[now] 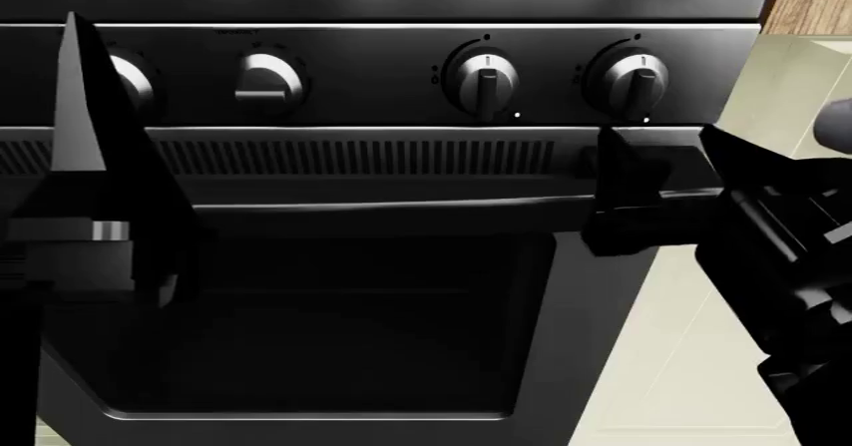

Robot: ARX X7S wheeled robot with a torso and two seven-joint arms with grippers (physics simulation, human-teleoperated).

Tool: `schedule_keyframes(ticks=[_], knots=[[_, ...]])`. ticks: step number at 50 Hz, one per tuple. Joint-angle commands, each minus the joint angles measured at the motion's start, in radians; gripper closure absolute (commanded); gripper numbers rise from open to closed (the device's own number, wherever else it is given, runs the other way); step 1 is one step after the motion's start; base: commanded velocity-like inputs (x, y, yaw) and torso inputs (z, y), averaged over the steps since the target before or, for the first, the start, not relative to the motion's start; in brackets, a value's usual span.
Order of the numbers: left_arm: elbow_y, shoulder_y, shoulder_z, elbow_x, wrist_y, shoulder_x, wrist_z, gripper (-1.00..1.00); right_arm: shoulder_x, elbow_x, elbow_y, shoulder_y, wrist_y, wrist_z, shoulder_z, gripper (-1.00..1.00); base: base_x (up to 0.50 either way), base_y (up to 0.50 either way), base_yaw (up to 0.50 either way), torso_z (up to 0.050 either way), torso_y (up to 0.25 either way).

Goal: Pick the croissant and place it on the pan. Then turn on the stove to warm the croissant.

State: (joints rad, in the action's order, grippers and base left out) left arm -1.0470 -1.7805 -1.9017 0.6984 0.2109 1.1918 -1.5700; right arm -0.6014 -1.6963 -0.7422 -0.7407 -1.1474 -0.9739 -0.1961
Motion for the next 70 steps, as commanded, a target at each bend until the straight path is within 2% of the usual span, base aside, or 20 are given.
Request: schedule_keyframes(ticks=[1,18,26,37,63,64,70], knots=[[0.000,0.003,0.002,0.001,-0.005,-0.010,0.000,-1.00,-0.012,-0.032,-0.025,0.008,0.012,-0.041,0.008,-1.00,0.00,0.00,0.00,0.000,0.000],[0.000,0.012,-0.006,-0.017,0.007,-0.003,0.000,-1.00,-0.062,-0.136,-0.040,-0.119,0.028,-0.149,0.076,-1.00,0.00,0.00,0.00,0.000,0.000],[0.000,0.026,0.010,-0.016,0.004,-0.005,0.000,-1.00,-0.021,-0.052,-0.020,-0.082,0.011,-0.076,0.083,-1.00,0.00,0.00,0.00,0.000,0.000],[0.000,0.008,-0.001,-0.009,0.009,-0.005,0.000,-1.00,0.018,0.078,0.040,-0.121,-0.003,0.038,0.119,-1.00,0.00,0.00,0.00,0.000,0.000],[0.000,0.017,0.001,-0.014,0.011,-0.010,0.000,-1.00,0.010,0.111,0.040,-0.094,0.031,0.092,0.106,-1.00,0.00,0.00,0.00,0.000,0.000],[0.000,0.018,0.002,-0.013,0.011,-0.010,0.000,-1.00,0.010,0.114,0.037,-0.093,0.032,0.095,0.107,1.00,0.00,0.00,0.00,0.000,0.000],[0.000,0.025,0.003,-0.020,0.014,-0.007,0.000,-1.00,0.010,0.118,0.034,-0.090,0.038,0.102,0.107,1.00,0.00,0.00,0.00,0.000,0.000]])
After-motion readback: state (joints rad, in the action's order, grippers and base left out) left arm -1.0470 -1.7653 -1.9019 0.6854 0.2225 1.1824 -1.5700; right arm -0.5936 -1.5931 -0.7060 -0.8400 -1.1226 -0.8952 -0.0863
